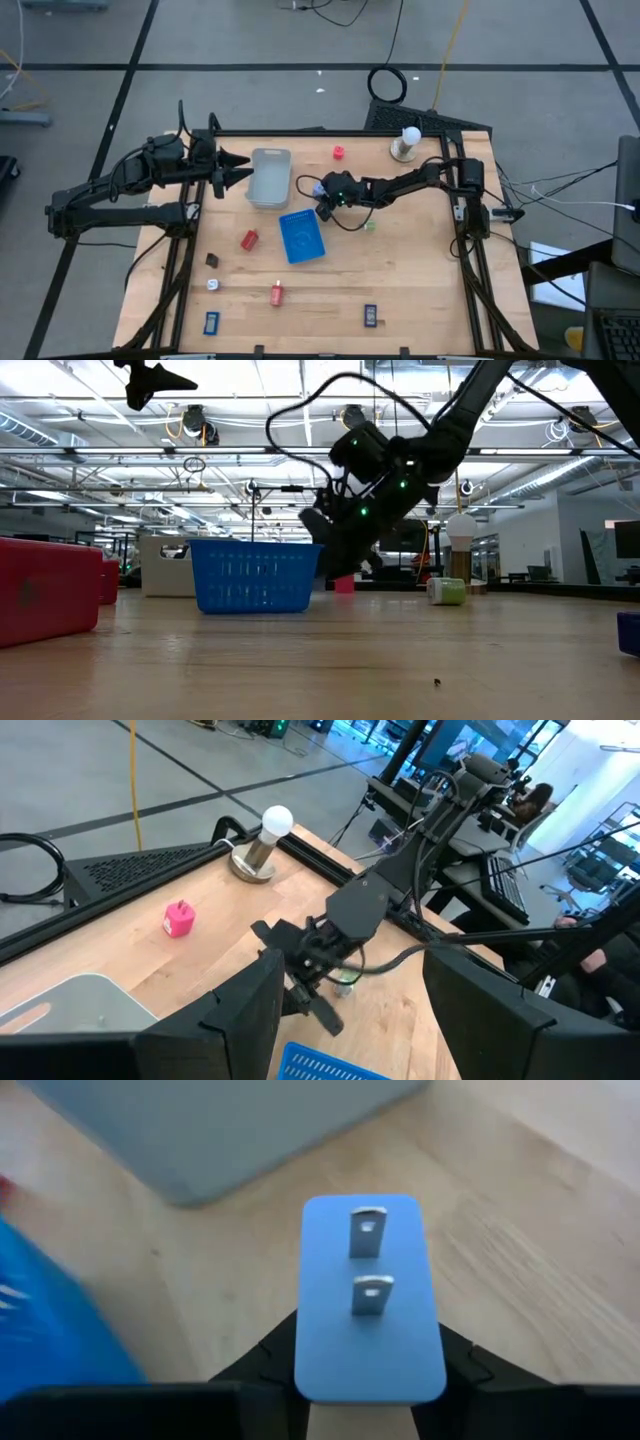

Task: Pick & Place Office items
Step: Put the light blue charger adapter into the gray bin

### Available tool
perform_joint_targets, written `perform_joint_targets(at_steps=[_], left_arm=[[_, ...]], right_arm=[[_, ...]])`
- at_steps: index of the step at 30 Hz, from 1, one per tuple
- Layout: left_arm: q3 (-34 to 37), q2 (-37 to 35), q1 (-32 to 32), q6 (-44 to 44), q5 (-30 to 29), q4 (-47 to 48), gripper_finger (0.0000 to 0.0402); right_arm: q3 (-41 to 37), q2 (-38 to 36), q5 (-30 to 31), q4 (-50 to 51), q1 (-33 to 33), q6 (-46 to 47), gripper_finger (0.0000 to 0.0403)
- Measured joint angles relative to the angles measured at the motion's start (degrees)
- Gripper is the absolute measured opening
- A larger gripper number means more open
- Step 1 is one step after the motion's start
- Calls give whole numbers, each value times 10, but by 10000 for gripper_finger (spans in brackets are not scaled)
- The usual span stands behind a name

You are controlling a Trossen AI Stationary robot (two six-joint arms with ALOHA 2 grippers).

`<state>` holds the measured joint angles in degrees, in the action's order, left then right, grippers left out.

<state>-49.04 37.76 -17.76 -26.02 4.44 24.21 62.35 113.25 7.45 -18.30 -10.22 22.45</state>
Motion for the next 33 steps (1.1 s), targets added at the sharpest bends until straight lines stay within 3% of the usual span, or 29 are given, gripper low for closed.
perform_joint_targets(at_steps=[16, 29, 33], left_arm=[[0, 0, 0, -7, -15, -9, 244], [0, 0, 0, 0, -17, -55, 243], [0, 0, 0, 0, -25, -55, 244]], right_arm=[[0, -204, 2, 23, -7, -71, 108], [1, -194, -26, -83, -34, -82, 108], [38, -167, -36, -91, -38, -89, 108]])
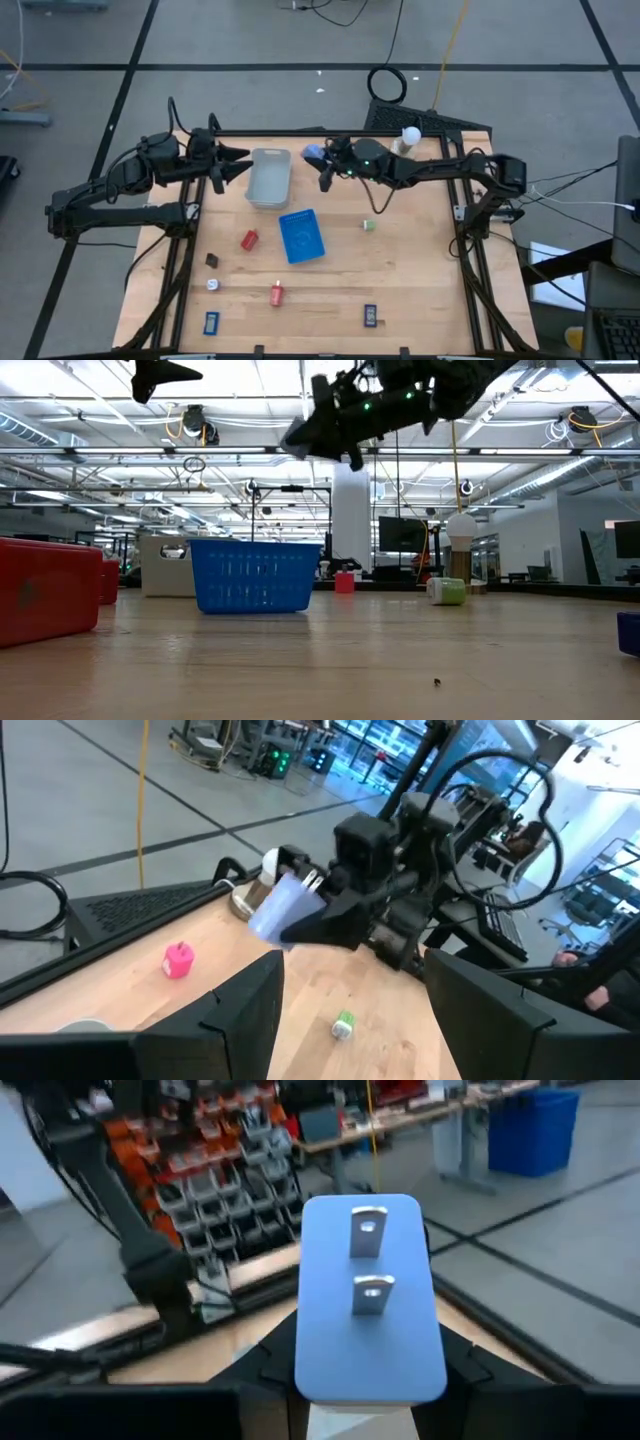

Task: Pick & Place Office items
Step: Put the light blue charger adapter into the gray bin

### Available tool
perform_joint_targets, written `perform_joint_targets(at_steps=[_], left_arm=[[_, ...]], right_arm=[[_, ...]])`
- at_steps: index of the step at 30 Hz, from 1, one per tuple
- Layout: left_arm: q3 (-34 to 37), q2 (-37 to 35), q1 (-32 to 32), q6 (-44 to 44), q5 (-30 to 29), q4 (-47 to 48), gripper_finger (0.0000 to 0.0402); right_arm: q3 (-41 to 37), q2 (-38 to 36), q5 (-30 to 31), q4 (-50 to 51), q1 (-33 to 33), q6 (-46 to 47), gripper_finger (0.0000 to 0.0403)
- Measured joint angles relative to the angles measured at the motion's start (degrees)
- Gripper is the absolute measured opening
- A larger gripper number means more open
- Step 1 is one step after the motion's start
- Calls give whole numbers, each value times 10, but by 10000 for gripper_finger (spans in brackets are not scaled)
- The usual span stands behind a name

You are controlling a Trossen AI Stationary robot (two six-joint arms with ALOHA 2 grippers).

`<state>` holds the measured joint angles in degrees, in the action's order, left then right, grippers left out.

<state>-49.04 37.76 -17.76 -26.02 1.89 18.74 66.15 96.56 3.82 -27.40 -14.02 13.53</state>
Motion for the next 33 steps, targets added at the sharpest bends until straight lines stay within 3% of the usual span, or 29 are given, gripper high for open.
perform_joint_targets(at_steps=[9, 17, 33], left_arm=[[0, 0, -1, 2, -5, -27, 243], [0, 0, -2, 2, -6, -28, 244], [0, 0, -2, 1, -10, -26, 243]], right_arm=[[147, 114, -54, 23, -10, -35, 108], [261, 218, -56, 35, -10, -38, 108], [309, 343, -51, -9, -26, -8, 108]])
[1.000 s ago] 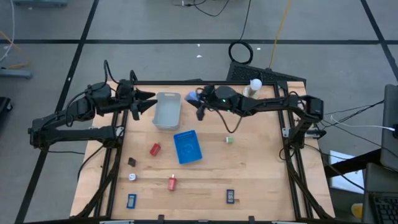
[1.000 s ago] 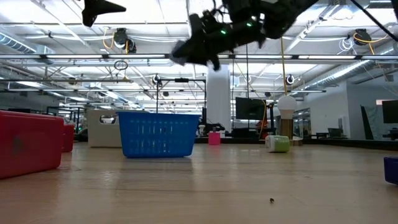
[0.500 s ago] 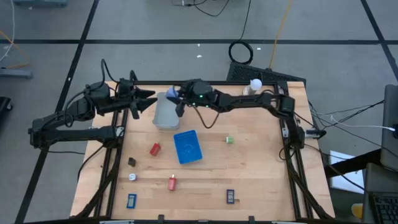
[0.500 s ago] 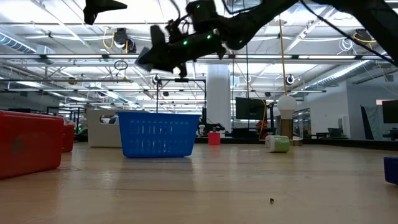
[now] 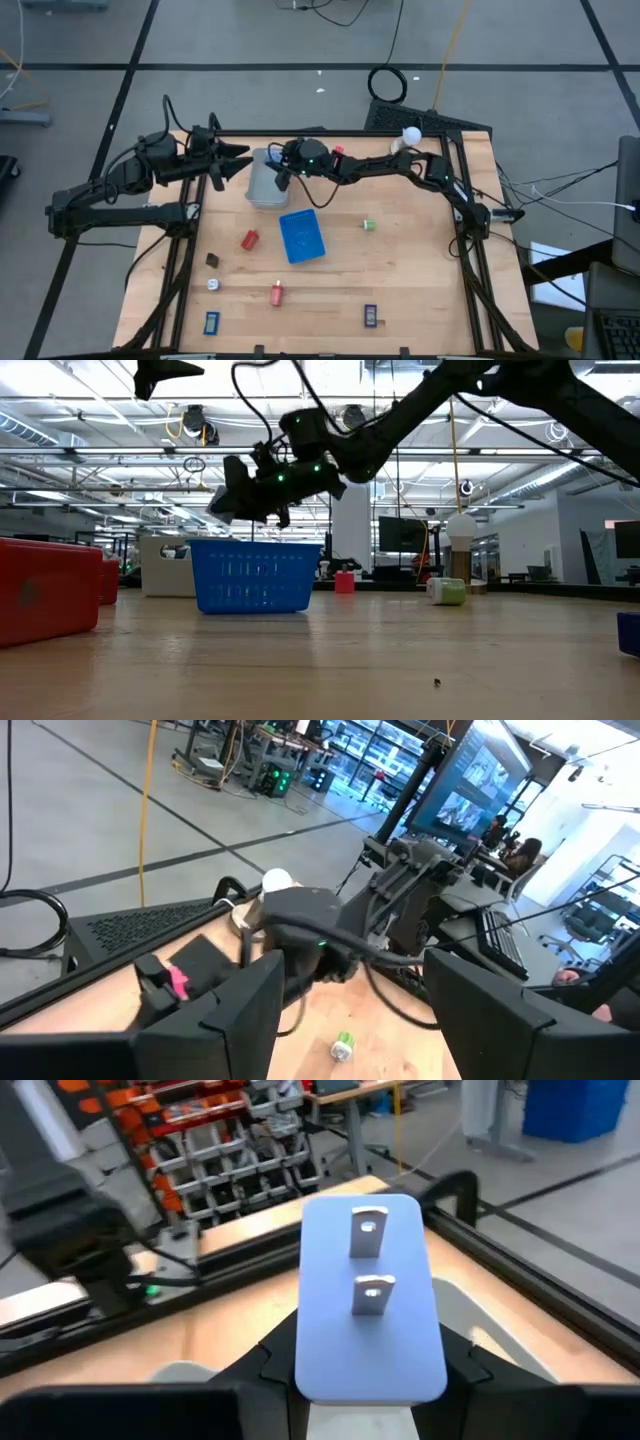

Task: Pick & Place Office items
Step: Put the light blue charger adapter into the gray bin

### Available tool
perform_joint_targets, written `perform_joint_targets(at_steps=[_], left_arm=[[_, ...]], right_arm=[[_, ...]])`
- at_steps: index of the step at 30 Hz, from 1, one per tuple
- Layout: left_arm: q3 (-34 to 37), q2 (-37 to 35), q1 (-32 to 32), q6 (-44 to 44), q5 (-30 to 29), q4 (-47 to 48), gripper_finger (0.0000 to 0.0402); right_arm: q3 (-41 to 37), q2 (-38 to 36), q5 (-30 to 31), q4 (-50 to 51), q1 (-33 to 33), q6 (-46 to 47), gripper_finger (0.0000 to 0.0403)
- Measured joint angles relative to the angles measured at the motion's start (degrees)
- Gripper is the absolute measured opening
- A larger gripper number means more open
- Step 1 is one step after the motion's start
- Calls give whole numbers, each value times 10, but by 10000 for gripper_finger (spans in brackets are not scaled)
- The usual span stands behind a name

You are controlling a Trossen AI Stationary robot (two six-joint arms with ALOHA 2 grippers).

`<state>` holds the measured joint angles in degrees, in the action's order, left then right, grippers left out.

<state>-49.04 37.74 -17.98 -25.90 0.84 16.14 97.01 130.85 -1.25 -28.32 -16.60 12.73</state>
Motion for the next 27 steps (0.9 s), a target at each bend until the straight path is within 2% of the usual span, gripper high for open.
perform_joint_targets(at_steps=[5, 9, 27], left_arm=[[0, 0, 0, -4, 0, 0, 244], [0, 1, 0, -4, 0, 0, 244], [0, 1, 0, -6, -10, 0, 243]], right_arm=[[0, 11, 22, -13, -16, -2, 108], [0, 14, 13, -6, -27, 1, 108], [0, 13, 12, 8, -9, -23, 108]])
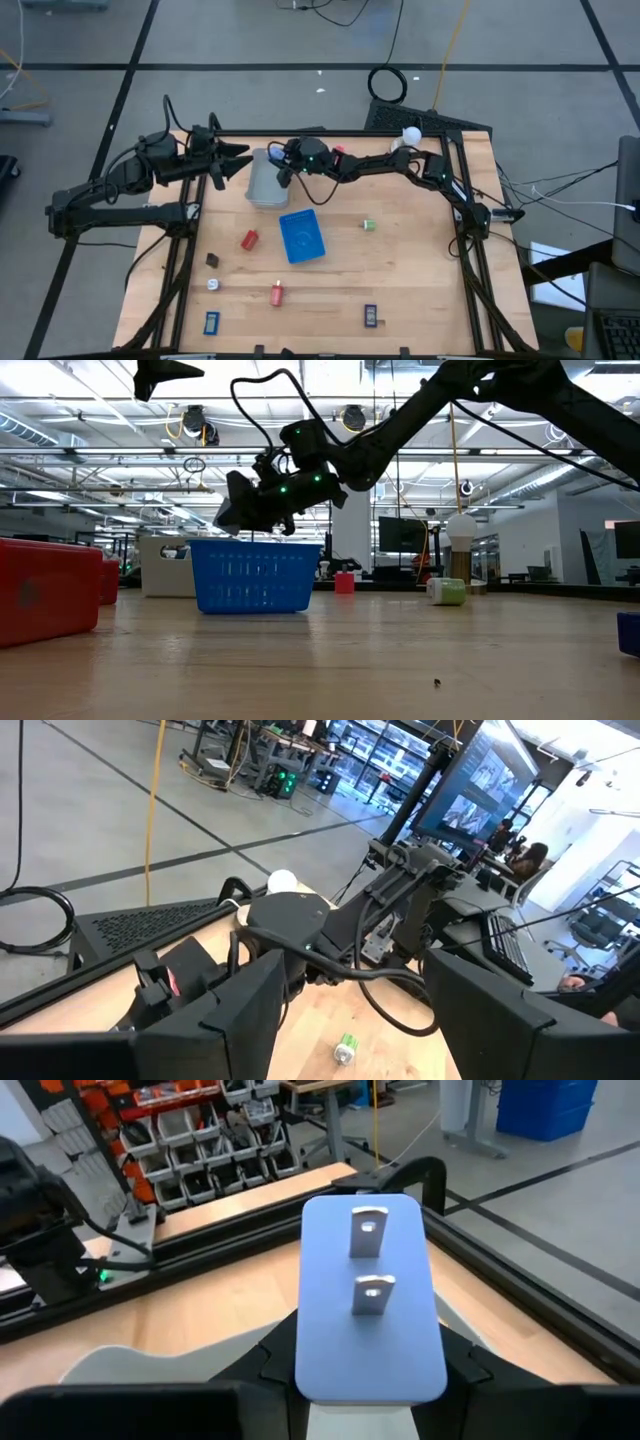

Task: Pick & Place Office items
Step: Put the light blue charger adapter into the gray bin, then put the pink charger adapter into the gray bin

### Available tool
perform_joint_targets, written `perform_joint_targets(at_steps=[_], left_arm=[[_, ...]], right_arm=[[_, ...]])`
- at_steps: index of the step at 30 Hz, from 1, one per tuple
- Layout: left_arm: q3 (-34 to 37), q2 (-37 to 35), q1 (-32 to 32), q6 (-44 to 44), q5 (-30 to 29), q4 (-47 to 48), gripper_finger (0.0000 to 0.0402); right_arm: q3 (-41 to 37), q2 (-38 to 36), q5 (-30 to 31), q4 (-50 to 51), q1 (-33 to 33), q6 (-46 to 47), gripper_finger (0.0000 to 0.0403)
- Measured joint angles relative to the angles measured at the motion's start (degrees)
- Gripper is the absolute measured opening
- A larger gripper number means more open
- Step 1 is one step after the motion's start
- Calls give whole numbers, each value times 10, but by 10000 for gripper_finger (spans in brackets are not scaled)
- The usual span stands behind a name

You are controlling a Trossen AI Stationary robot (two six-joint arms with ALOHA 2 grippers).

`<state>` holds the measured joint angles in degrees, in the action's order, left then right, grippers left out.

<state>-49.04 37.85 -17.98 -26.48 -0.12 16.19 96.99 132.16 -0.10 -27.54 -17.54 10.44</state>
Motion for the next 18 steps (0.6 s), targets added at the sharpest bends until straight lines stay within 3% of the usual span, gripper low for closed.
perform_joint_targets(at_steps=[8, 18], left_arm=[[0, 0, 0, 0, 0, 0, 244], [0, 0, 0, 0, 0, 0, 243]], right_arm=[[0, 0, 0, 1, 0, 0, 167], [0, -1, -1, 2, 0, 12, 161]])
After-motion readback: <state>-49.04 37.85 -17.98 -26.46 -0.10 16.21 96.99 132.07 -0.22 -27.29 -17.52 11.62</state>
